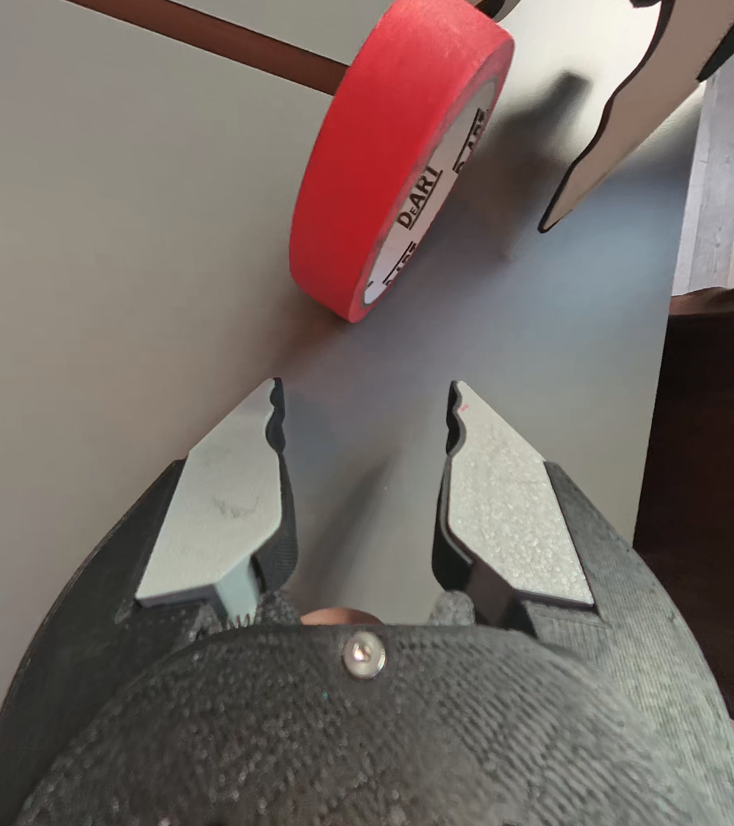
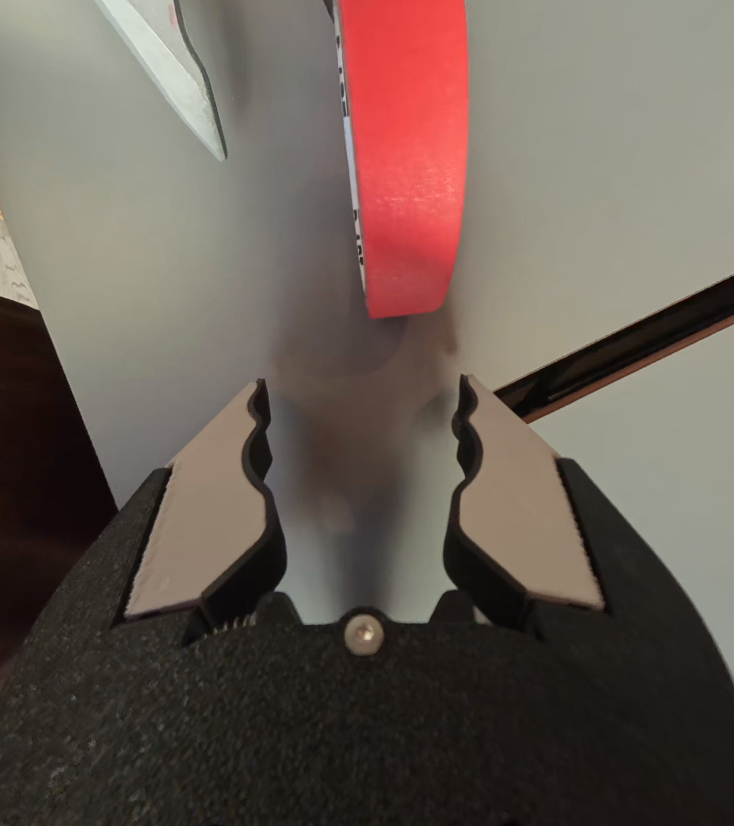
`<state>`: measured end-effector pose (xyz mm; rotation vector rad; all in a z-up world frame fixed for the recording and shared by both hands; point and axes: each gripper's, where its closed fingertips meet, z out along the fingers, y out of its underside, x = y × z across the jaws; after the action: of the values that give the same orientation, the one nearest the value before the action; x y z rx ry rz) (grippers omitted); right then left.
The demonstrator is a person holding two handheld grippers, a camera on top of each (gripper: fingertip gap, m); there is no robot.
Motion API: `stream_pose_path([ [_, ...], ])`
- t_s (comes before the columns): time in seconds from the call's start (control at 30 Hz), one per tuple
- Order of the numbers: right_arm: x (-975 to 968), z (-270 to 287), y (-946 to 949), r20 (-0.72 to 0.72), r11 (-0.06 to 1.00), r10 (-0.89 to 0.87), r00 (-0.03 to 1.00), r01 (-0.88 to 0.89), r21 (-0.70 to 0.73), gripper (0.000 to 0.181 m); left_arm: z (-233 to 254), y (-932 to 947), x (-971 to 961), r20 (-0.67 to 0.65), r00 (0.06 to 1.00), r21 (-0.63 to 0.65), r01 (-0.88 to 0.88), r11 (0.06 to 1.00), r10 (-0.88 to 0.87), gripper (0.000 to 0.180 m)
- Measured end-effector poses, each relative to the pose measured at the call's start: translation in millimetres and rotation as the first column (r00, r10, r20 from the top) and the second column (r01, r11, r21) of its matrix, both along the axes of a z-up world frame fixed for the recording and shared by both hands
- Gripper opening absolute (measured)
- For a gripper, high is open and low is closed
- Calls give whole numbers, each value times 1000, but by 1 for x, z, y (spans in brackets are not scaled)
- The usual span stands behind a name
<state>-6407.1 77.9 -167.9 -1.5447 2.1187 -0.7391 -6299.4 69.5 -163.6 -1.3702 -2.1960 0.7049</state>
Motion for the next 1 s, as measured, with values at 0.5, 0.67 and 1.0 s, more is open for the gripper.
stream_pose_path([
  [0.5,31,57,-33,419,783,-357,835,22,622,26,51,-9,-16,-404,897,442,18,897,181,26],
  [0.67,11,12,-43,200,828,-364,910,218,517,45,29,-24,6,-263,943,275,-131,953,206,59],
  [1.0,47,76,-33,388,946,-213,897,90,312,28,59,5,-52,-387,920,101,-16,995,54,74],
])
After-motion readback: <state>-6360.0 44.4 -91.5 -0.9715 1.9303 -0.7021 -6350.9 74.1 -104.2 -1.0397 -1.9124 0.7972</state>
